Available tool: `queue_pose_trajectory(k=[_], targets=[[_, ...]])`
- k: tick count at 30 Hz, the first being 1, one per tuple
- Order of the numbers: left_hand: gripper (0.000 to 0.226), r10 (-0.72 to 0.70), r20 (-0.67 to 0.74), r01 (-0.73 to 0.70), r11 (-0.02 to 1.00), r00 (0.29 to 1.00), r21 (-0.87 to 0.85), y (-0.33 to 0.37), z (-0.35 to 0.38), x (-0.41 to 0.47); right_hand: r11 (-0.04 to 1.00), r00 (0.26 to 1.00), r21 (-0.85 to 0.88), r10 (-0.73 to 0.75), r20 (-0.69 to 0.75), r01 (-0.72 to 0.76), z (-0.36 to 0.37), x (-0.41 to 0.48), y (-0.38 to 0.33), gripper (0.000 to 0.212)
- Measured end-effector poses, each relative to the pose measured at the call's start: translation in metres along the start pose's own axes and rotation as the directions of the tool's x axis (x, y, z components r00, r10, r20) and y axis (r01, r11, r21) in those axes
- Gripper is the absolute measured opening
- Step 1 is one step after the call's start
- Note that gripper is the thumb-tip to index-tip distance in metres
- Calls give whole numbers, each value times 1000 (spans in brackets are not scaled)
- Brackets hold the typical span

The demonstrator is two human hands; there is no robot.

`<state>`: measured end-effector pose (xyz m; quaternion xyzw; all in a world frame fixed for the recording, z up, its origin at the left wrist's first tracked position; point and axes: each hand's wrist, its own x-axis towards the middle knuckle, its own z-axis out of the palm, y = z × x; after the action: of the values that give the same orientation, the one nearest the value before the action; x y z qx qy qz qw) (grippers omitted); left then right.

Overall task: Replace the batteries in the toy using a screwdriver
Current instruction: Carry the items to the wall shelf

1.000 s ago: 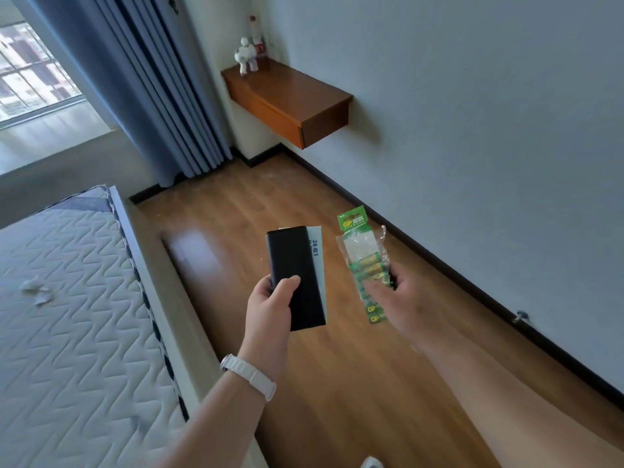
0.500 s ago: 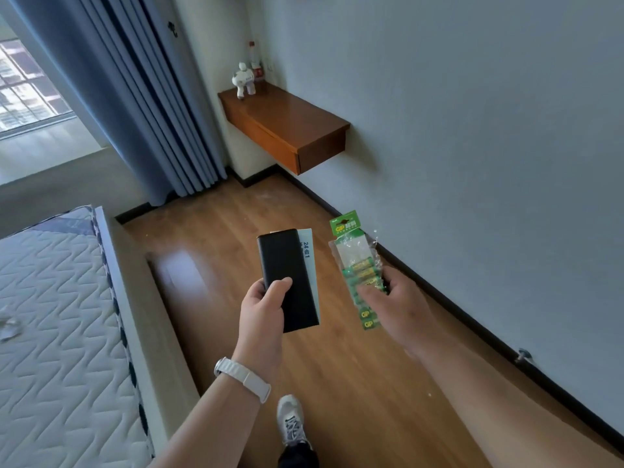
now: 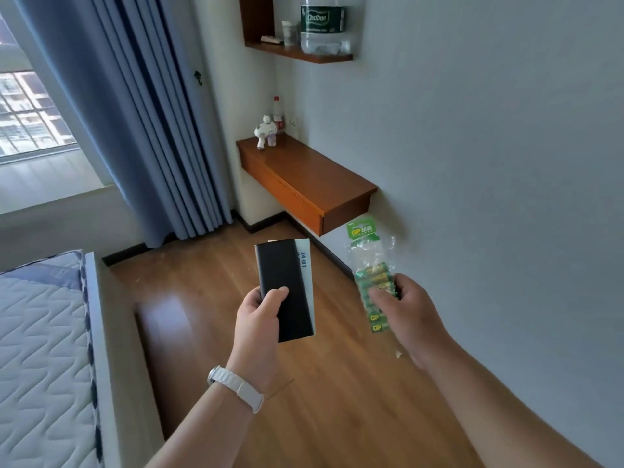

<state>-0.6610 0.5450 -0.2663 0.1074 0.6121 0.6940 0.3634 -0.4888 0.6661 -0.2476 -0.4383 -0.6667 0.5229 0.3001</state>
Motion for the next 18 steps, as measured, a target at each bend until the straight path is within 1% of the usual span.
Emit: queue_pose_trajectory(k=[3, 8, 13, 18], targets=[[23, -10, -25, 9, 1000, 1000, -14, 15, -8, 37, 1000, 1000, 7, 4, -17, -3, 16, 39, -9, 6], [18, 5, -60, -7, 1000, 998, -25, 33, -3, 106, 1000, 1000, 20, 10, -6, -10, 36, 111, -12, 6], [18, -3, -117, 2, 1000, 993, -4, 39, 16, 181, 996, 997, 67, 48, 59, -52, 56, 196, 3, 6], [16, 3, -201, -1, 1000, 980, 9, 57, 50, 261, 995, 988, 78, 44, 145, -55, 75, 301, 9, 6]])
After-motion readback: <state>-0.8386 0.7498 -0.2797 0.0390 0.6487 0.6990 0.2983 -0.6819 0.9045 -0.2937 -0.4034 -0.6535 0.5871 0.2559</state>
